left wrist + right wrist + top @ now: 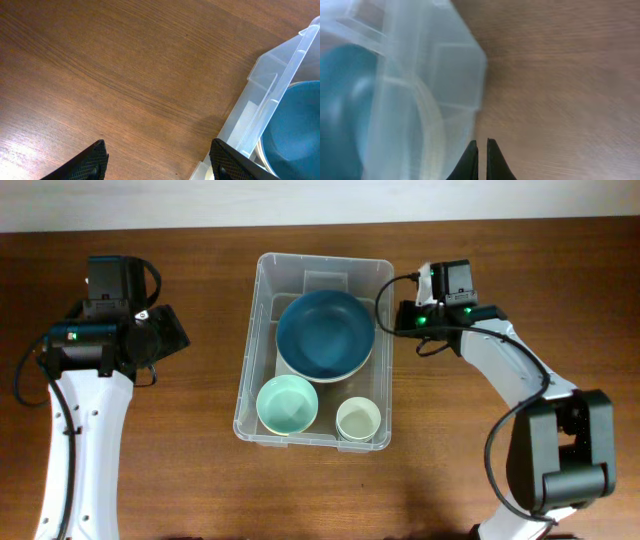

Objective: Pack container

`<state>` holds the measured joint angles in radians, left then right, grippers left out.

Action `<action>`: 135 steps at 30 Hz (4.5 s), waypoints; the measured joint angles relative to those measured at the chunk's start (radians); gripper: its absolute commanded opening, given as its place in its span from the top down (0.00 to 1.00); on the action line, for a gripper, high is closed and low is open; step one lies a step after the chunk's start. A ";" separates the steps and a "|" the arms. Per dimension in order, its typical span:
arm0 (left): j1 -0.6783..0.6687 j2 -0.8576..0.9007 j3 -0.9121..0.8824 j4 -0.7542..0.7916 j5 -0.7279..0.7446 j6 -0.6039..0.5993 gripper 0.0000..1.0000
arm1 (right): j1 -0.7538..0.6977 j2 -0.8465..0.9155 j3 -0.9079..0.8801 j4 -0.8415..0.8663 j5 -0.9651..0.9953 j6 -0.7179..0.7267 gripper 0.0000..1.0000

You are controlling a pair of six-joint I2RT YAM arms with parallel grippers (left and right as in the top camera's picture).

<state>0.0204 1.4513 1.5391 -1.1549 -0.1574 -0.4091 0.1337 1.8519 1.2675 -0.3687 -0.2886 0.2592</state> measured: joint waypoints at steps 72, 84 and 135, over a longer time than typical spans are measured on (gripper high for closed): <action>-0.060 0.504 0.000 0.528 0.327 0.181 0.73 | -0.047 0.003 0.036 -0.765 -0.234 -0.443 0.96; -0.075 0.504 0.000 0.528 0.341 0.187 0.55 | -0.047 0.003 0.036 -0.763 -0.234 -0.449 0.93; 0.003 0.150 0.150 0.123 0.063 0.266 0.01 | -0.114 -0.233 0.483 -0.600 0.375 -0.146 0.01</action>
<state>0.0231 1.6016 1.6890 -1.0317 -0.0944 -0.1429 0.0200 1.6192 1.7500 -0.9688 0.0860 0.1131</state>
